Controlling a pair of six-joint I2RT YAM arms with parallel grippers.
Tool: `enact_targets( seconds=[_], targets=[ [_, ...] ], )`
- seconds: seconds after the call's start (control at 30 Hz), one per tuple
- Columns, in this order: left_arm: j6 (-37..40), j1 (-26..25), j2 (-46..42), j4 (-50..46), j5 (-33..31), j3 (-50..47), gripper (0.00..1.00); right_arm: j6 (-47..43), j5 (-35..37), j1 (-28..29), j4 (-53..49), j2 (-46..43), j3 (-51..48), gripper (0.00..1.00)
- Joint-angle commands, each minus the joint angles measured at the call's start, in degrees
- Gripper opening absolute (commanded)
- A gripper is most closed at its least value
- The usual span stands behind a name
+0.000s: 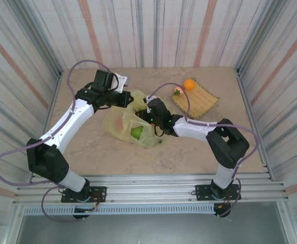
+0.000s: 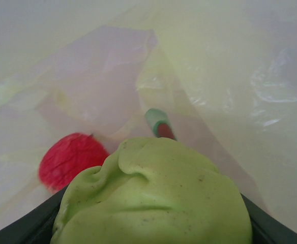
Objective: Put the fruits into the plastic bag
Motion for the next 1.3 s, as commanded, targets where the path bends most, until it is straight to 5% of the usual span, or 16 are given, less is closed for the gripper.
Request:
enact_targets(
  seconds=[0.0, 0.43, 0.9, 1.27],
  targets=[
    [-0.4, 0.7, -1.9, 1.4, 1.8, -0.9, 0.0, 0.3, 6.8, 0.2, 4.8, 3.8, 3.2, 0.35],
    [-0.3, 1.4, -2.6, 1.8, 1.6, -2.0, 0.0, -0.1, 6.3, -0.7, 5.8, 13.5, 10.5, 0.52],
    [-0.4, 1.9, -2.5, 1.7, 1.0, -2.3, 0.0, -3.4, -0.5, -1.4, 4.3, 4.7, 6.5, 0.81],
    [-2.2, 4.0, -2.3, 3.2, 2.6, -3.2, 0.0, -5.7, -8.0, -2.5, 2.9, -7.9, -2.1, 0.76]
  ],
)
